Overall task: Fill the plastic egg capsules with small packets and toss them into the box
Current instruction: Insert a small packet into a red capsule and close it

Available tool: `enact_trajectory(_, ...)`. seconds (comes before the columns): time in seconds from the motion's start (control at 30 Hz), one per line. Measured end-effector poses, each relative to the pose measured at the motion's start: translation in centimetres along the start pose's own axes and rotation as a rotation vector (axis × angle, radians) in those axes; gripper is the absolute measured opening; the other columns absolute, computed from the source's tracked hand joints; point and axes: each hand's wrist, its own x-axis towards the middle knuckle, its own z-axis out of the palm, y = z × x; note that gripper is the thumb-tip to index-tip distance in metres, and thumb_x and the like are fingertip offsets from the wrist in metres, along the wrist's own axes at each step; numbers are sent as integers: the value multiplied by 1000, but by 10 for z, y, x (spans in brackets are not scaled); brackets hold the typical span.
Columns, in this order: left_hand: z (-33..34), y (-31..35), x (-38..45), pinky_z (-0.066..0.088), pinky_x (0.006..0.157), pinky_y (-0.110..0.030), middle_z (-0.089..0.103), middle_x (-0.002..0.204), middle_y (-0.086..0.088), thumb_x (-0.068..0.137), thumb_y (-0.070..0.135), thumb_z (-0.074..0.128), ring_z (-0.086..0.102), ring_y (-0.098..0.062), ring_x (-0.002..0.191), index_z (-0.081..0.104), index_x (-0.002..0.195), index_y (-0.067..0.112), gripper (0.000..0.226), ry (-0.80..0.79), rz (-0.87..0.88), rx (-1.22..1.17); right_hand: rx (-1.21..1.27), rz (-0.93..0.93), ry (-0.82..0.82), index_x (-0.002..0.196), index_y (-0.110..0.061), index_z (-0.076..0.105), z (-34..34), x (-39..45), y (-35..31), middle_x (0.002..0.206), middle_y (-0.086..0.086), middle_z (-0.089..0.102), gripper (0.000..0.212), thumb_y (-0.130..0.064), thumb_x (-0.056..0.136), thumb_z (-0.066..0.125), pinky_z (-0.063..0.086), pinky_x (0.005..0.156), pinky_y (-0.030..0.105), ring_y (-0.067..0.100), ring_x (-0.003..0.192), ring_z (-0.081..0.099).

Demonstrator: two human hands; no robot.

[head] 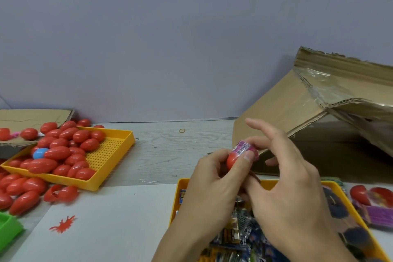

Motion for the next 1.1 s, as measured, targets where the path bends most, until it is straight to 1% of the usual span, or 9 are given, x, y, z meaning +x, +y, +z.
enact_trajectory(0.17, 0, 0, 0, 56, 62, -27, 68, 73, -6, 88, 52, 62, 63, -16, 66, 74, 87, 30, 25, -30, -5, -11, 31, 21, 11, 119, -70, 33, -1, 1, 1, 110, -25, 60, 100, 5, 72, 78, 32, 73, -10, -21, 105, 47)
enact_trajectory(0.27, -1, -2, 1, 58, 68, -33, 73, 86, -13, 84, 55, 61, 69, -29, 76, 75, 93, 24, 35, 8, -3, -32, 43, 25, -1, 119, -71, 33, -1, 1, 0, 107, -29, 61, 100, 2, 71, 82, 32, 72, -9, -21, 104, 48)
enact_trajectory(0.37, -2, -4, 3, 59, 78, -43, 75, 91, -10, 89, 47, 55, 72, -30, 85, 77, 95, 23, 33, 43, -1, -115, 57, 27, -11, 119, -69, 37, 0, 1, -1, 102, -35, 63, 98, -2, 67, 86, 30, 68, -12, -28, 102, 45)
enact_trajectory(0.47, -1, -6, 4, 60, 76, -38, 75, 90, -14, 97, 37, 49, 73, -31, 84, 76, 97, 17, 34, 23, -11, -192, 76, 40, 17, 125, -61, 43, 1, 0, 1, 107, -30, 65, 95, 0, 67, 86, 29, 64, -13, -35, 97, 43)
enact_trajectory(0.57, 1, -6, 4, 59, 73, -30, 75, 90, -15, 103, 30, 45, 74, -27, 81, 72, 100, 9, 34, 9, -27, -284, 83, 49, 44, 132, -49, 49, 2, -1, 2, 109, -23, 68, 90, 3, 67, 85, 32, 63, -11, -31, 96, 48)
enact_trajectory(0.7, 1, -7, 4, 59, 72, -28, 75, 92, -15, 102, 27, 44, 74, -27, 81, 68, 103, 3, 34, 7, -19, -347, 137, 82, 47, 131, -51, 49, 4, -1, 1, 111, -25, 68, 89, 2, 70, 84, 37, 64, -9, -25, 96, 54)
enact_trajectory(0.83, 0, -6, 4, 59, 71, -29, 75, 95, -17, 101, 29, 48, 75, -29, 81, 72, 99, 7, 33, 32, -25, -373, 156, 74, 40, 128, -51, 49, 4, 0, 0, 111, -24, 69, 88, 3, 69, 84, 34, 64, -10, -30, 95, 51)
enact_trajectory(0.93, -1, -6, 4, 60, 70, -31, 76, 85, -13, 99, 41, 48, 74, -27, 76, 78, 90, 19, 38, 52, -42, -334, 150, 59, 26, 123, -56, 47, 2, 1, -2, 110, -24, 68, 89, 3, 68, 85, 32, 66, -12, -34, 99, 46)
enact_trajectory(1.1, 3, -8, 4, 60, 71, -32, 74, 84, -16, 97, 44, 46, 73, -29, 80, 78, 92, 20, 40, 79, -50, -328, 126, 77, 43, 119, -59, 47, 2, 1, 1, 109, -26, 68, 86, 2, 70, 83, 37, 67, -8, -28, 101, 49)
